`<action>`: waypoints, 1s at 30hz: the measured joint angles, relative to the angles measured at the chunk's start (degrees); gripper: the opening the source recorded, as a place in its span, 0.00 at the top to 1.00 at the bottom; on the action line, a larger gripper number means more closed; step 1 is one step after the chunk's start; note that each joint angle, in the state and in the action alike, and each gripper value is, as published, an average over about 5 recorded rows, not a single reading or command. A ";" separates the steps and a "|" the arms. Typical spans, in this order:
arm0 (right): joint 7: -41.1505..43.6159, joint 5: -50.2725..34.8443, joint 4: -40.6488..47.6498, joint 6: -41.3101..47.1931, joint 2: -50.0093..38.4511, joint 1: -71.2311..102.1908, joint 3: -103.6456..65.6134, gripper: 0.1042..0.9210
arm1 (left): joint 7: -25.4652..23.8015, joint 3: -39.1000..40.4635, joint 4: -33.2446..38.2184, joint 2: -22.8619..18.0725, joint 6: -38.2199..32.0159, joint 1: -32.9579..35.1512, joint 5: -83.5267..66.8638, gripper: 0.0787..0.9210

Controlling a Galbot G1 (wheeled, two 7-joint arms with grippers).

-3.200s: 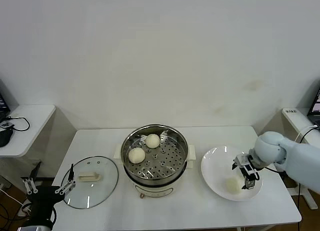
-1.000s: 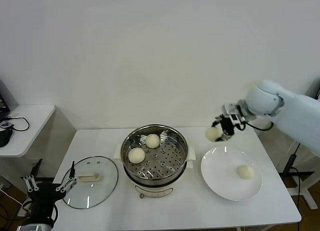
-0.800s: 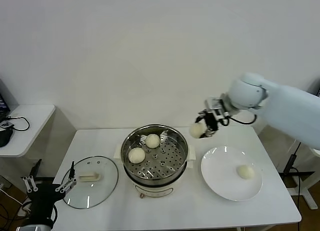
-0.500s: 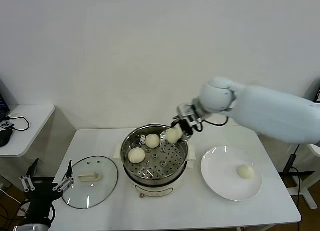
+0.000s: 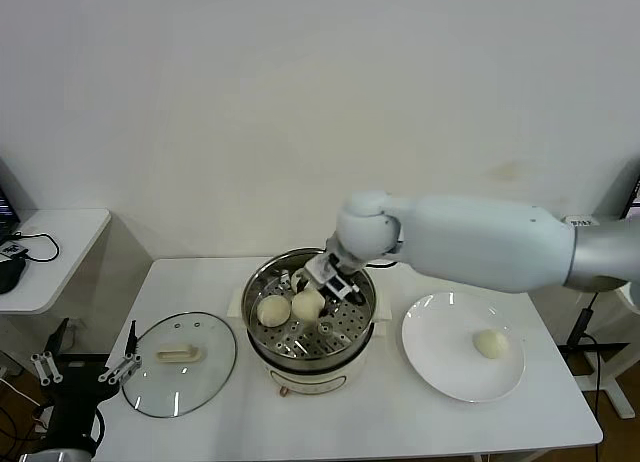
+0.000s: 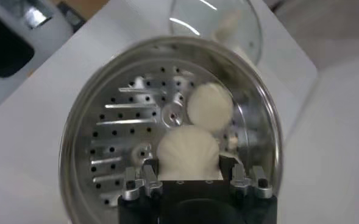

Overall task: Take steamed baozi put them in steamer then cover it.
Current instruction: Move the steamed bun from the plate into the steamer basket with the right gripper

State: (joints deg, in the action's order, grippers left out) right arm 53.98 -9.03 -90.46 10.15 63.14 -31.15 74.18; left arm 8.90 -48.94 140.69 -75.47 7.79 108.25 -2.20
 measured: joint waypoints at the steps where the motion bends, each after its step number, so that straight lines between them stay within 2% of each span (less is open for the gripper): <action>1: -0.03 0.90 0.00 -0.78 0.36 0.13 0.34 0.38 | 0.00 -0.04 0.00 -0.03 0.00 0.01 -0.04 0.12; 10: -0.22 7.17 -0.75 -6.98 1.65 1.14 2.79 0.38 | 0.08 -0.38 -0.04 -0.19 -0.01 0.01 -0.23 0.12; 24: 0.18 9.09 -2.35 -11.10 1.70 1.09 4.00 0.36 | 0.11 -0.33 -0.05 -0.40 -0.08 0.02 -0.32 0.12; 30: 0.31 8.53 -3.06 -11.83 1.08 0.34 3.99 0.19 | 0.13 -0.15 -0.08 -0.41 -0.09 -0.13 -0.34 0.12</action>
State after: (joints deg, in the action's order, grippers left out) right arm 54.29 -0.50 -93.53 -1.68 64.22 -30.81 78.17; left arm 9.03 -49.09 140.62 -75.88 7.71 108.13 -2.54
